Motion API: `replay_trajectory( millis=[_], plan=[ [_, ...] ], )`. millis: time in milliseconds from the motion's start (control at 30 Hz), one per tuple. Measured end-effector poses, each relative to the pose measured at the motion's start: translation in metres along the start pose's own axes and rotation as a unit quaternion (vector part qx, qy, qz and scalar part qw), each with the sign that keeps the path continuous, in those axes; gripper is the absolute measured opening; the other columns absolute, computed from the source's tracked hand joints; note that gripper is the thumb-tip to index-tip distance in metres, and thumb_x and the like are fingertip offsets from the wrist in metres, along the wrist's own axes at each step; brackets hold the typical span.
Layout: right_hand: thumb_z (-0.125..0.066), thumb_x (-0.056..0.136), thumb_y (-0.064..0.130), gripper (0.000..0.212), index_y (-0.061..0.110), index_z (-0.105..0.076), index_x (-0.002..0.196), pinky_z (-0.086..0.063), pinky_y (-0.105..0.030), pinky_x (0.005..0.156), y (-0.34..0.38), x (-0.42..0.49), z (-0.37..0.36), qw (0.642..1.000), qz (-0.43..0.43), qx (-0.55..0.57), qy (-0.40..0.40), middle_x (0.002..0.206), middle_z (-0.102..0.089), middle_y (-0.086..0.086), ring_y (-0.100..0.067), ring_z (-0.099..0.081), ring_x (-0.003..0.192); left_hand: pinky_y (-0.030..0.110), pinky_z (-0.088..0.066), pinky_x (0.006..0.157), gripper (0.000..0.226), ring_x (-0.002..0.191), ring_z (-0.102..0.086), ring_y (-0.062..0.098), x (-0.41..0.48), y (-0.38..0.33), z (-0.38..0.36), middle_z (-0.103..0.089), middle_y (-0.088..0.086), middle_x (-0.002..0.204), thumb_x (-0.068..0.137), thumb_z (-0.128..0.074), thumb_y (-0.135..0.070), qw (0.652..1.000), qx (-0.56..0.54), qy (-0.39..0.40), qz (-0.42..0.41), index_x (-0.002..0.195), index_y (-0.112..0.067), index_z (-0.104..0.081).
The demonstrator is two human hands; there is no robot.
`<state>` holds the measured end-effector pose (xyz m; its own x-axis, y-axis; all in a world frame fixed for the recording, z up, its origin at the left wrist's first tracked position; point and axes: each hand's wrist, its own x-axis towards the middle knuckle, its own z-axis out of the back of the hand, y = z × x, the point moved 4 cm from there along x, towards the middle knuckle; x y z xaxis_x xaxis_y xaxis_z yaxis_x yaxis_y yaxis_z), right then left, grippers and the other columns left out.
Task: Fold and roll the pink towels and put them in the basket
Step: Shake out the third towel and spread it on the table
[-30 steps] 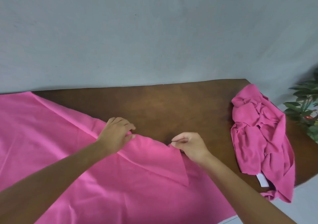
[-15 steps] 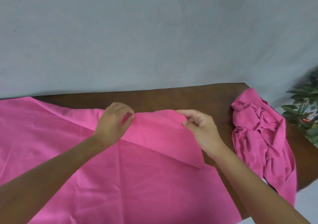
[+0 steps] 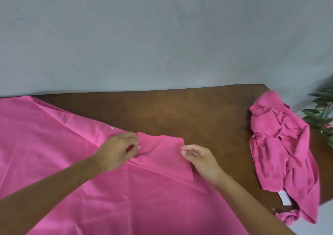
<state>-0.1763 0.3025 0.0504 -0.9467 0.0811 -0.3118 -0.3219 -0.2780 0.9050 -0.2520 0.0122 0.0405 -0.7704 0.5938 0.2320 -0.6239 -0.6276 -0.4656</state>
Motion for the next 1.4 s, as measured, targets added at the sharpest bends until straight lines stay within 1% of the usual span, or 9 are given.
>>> replay_trajectory(
  millis=[133,333,500,700,867,933,1033,1200,1400],
  plan=[
    [-0.072,0.09,0.006,0.027,0.023,-0.076,0.111,-0.043,-0.003,0.085,-0.003,0.019,-0.007,0.998,0.008,-0.061,-0.032,0.116,-0.069,0.018,0.002,-0.061,0.113,0.018,-0.047,0.074,0.011,0.084,-0.057,0.001,0.02,0.003,0.007,-0.059,-0.017,0.1,0.092,-0.065,-0.015,0.999,0.018,-0.018,0.024,0.09,-0.026,-0.066],
    [-0.066,0.092,0.008,0.033,0.013,-0.07,0.125,-0.032,-0.008,0.093,0.016,0.056,0.0,0.964,0.073,-0.239,-0.089,0.129,-0.067,0.002,-0.009,-0.058,0.119,0.032,-0.051,0.083,0.018,0.09,-0.058,0.011,0.015,-0.006,0.01,-0.063,-0.014,0.1,0.093,-0.049,-0.035,0.997,0.059,-0.044,0.001,0.095,-0.027,-0.066],
    [-0.061,0.098,0.018,0.04,0.008,-0.06,0.137,-0.038,-0.027,0.107,0.041,0.1,0.012,0.929,0.102,-0.348,-0.075,0.136,-0.061,-0.008,-0.022,-0.055,0.127,0.04,-0.045,0.105,0.038,0.118,-0.057,0.021,-0.008,0.014,0.014,-0.062,0.0,0.126,0.096,-0.05,-0.038,0.993,0.081,-0.079,0.037,0.123,-0.016,-0.067],
    [-0.055,0.102,0.03,0.048,0.008,-0.05,0.145,-0.038,-0.042,0.115,0.064,0.143,0.019,0.908,0.077,-0.409,-0.054,0.146,-0.053,-0.009,-0.027,-0.044,0.137,0.046,-0.044,0.105,0.046,0.122,-0.056,0.026,-0.055,0.046,0.028,-0.06,0.002,0.133,0.096,-0.046,-0.043,0.982,0.109,-0.084,0.127,0.13,-0.016,-0.064],
    [-0.053,0.101,0.035,0.062,0.008,-0.033,0.154,-0.026,-0.047,0.119,0.068,0.152,0.001,0.856,0.05,-0.51,-0.073,0.166,-0.018,-0.011,-0.034,-0.019,0.148,0.049,-0.046,0.099,0.052,0.122,-0.056,0.029,-0.092,0.074,0.043,-0.06,0.003,0.133,0.093,-0.044,-0.047,0.966,0.14,-0.083,0.203,0.13,-0.017,-0.064],
    [-0.049,0.102,0.037,0.059,0.009,-0.035,0.152,-0.027,-0.048,0.119,0.066,0.15,-0.019,0.851,0.069,-0.516,-0.07,0.165,-0.02,-0.012,-0.034,-0.023,0.147,0.051,-0.044,0.102,0.056,0.125,-0.055,0.03,-0.1,0.087,0.046,-0.059,0.004,0.135,0.093,-0.043,-0.051,0.959,0.147,-0.077,0.23,0.132,-0.016,-0.063],
    [-0.038,0.104,0.05,0.065,0.011,-0.03,0.155,-0.023,-0.048,0.122,0.056,0.148,-0.052,0.855,0.061,-0.513,-0.037,0.161,-0.03,-0.012,-0.035,-0.027,0.147,0.054,-0.036,0.11,0.066,0.136,-0.046,0.029,-0.108,0.098,0.044,-0.051,0.006,0.147,0.094,-0.037,-0.06,0.953,0.15,-0.047,0.26,0.141,-0.018,-0.057],
    [-0.017,0.101,0.065,0.079,0.018,-0.001,0.162,-0.006,-0.05,0.126,0.044,0.166,-0.069,0.838,0.018,-0.545,-0.019,0.17,0.002,-0.006,-0.039,0.001,0.154,0.049,-0.018,0.121,0.069,0.149,-0.031,0.024,-0.107,0.099,0.038,-0.039,0.001,0.16,0.097,-0.029,-0.064,0.946,0.164,-0.04,0.275,0.151,-0.025,-0.047],
    [-0.01,0.1,0.066,0.079,0.019,0.005,0.162,-0.004,-0.05,0.126,0.052,0.21,-0.052,0.824,0.006,-0.566,-0.026,0.169,0.008,-0.005,-0.039,0.006,0.154,0.041,-0.002,0.127,0.072,0.156,-0.01,0.014,-0.107,0.103,0.038,-0.02,-0.009,0.167,0.096,-0.021,-0.07,0.944,0.156,-0.03,0.29,0.158,-0.034,-0.031]
  ],
)
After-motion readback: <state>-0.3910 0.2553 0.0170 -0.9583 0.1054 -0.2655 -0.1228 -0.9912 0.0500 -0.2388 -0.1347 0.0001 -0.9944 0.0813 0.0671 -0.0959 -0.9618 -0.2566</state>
